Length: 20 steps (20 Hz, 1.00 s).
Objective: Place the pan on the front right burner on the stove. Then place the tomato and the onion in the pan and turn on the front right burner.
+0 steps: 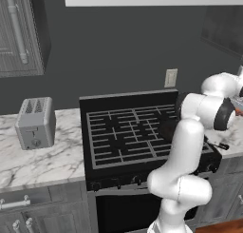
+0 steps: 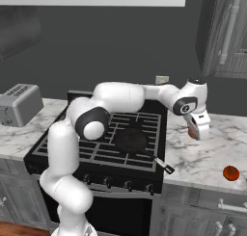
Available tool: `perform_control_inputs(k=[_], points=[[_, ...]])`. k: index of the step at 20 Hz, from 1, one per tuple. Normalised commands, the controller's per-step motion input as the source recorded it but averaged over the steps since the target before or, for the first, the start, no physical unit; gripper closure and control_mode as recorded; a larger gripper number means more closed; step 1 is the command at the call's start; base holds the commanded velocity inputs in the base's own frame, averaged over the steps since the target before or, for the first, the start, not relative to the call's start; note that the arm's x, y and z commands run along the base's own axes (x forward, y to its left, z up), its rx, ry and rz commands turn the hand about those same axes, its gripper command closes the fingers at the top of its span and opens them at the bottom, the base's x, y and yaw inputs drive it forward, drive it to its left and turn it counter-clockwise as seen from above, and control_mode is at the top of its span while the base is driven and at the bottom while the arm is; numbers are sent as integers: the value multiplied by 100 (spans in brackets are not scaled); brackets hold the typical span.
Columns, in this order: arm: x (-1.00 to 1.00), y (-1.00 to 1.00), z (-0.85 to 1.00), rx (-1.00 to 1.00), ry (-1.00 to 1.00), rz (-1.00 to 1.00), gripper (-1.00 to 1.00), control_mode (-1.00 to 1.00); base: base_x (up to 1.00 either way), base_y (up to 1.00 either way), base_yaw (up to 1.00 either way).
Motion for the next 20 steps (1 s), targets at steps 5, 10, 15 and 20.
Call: perform_control_inputs(k=[5, 10, 15, 20], points=[[-61, 100, 33, 10, 5, -4, 100, -100, 0, 0, 0], [-42, 90, 35, 7, 1, -5, 100, -100, 0, 0, 0], [-4, 67, 48, 2, 0, -3, 100, -100, 0, 0, 0], [5, 56, 32, 5, 7, 0, 100, -100, 0, 0, 0]])
